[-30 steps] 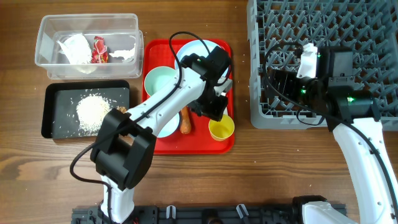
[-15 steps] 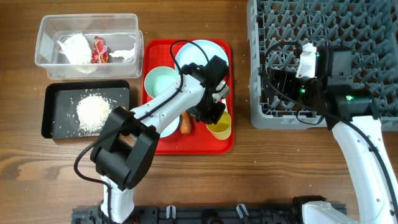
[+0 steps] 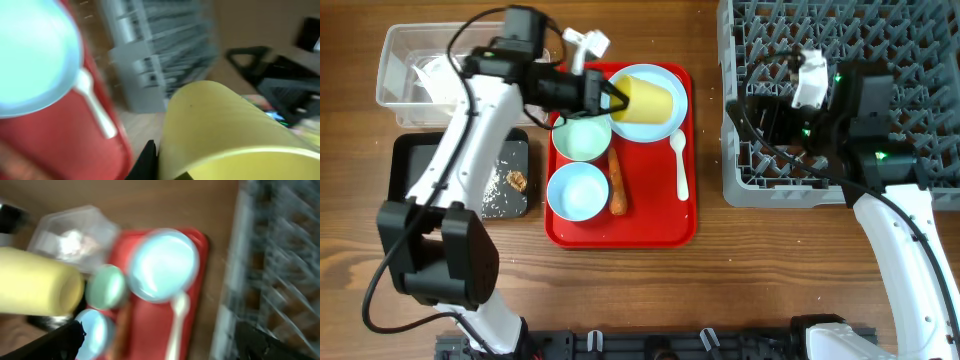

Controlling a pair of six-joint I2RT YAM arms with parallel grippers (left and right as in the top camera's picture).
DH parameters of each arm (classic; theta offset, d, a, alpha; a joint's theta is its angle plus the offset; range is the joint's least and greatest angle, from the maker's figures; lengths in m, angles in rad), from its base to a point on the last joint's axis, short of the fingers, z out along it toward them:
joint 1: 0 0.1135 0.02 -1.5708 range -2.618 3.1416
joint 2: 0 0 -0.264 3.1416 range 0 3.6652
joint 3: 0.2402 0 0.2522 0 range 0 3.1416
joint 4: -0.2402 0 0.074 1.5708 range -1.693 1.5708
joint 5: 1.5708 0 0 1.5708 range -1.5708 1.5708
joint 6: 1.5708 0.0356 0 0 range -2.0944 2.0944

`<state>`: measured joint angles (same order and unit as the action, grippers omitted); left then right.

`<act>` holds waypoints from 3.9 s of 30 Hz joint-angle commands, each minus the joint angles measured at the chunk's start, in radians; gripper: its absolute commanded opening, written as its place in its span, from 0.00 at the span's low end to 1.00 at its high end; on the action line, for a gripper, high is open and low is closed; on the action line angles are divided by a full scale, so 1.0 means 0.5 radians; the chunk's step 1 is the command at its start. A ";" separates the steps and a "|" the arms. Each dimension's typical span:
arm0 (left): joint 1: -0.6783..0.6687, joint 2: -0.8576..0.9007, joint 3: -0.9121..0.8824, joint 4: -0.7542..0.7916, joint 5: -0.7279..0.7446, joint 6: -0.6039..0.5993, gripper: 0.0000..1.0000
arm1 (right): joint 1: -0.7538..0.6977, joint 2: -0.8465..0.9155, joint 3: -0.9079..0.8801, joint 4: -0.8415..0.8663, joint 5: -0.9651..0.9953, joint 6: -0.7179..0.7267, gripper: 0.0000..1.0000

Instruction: Sort waste into correct bins and load items into the dishwasher rack

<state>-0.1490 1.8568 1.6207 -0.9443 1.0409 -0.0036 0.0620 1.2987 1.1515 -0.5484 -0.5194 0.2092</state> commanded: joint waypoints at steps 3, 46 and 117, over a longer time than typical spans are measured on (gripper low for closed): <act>0.013 -0.015 0.017 0.119 0.785 0.158 0.04 | 0.040 0.168 0.037 0.468 -0.813 0.008 0.98; -0.087 -0.015 0.017 0.334 0.861 0.083 0.36 | 0.220 0.477 0.037 1.545 -1.487 0.320 0.43; -0.008 -0.117 0.046 -0.227 -1.347 -0.016 0.71 | -0.119 0.597 0.932 -1.307 0.450 -0.150 0.91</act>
<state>-0.1806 1.8545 1.6207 -1.0168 0.5957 0.0135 -0.0380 1.6634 1.5837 -1.2133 -0.2142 0.1555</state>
